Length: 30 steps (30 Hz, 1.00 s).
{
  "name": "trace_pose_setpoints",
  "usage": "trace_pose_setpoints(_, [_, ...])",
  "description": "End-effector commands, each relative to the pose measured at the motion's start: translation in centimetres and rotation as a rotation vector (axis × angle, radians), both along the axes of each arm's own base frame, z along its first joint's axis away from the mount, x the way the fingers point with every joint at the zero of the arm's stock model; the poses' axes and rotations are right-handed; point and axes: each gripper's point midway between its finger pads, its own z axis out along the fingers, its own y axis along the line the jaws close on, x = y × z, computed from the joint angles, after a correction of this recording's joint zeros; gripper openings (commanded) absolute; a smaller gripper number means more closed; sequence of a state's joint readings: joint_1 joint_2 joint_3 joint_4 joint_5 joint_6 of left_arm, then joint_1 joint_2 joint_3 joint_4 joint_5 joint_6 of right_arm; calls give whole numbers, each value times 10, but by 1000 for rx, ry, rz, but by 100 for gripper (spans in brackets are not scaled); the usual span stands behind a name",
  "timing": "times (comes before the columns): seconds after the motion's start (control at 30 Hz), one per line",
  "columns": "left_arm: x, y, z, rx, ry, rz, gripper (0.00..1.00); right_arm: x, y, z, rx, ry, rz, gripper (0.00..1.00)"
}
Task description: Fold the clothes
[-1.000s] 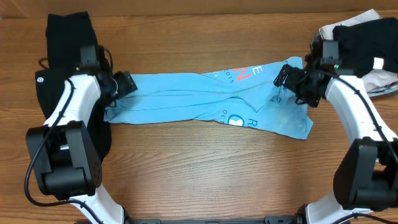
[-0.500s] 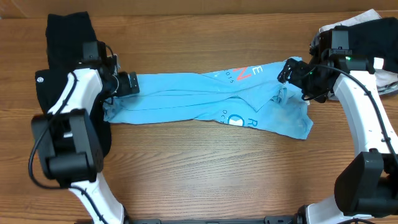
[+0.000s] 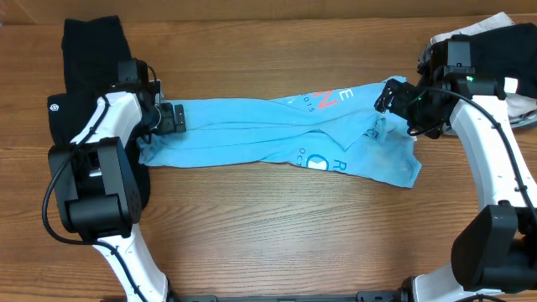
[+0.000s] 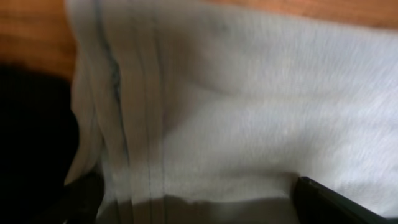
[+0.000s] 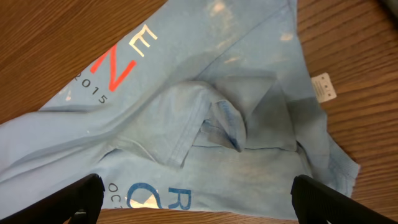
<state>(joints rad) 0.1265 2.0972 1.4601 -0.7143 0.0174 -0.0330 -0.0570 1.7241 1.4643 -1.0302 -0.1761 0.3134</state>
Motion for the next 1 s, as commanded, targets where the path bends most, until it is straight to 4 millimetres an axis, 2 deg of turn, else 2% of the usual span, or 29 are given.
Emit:
trace_pose_setpoints(0.0, [-2, 14, -2, 55, 49, -26, 97, 6, 0, 14, -8, -48, 8, 100])
trace_pose_setpoints(0.17, [7, 14, 20, 61, 44, -57, 94, 6, 0, 15, -8, -50, 8, 100])
trace_pose_setpoints(0.3, [9, 15, 29, 64, 45, -57, 91, 6, 0, 15, -8, -49, 8, 100])
trace_pose_setpoints(0.8, [4, 14, 24, 57, 70, -64, 91, 4, 0, 14, -7, -38, 8, 100])
trace_pose_setpoints(0.97, [-5, 13, 6, 49, 118, -65, 93, 2, 0, 13, -17, -34, 24, 100])
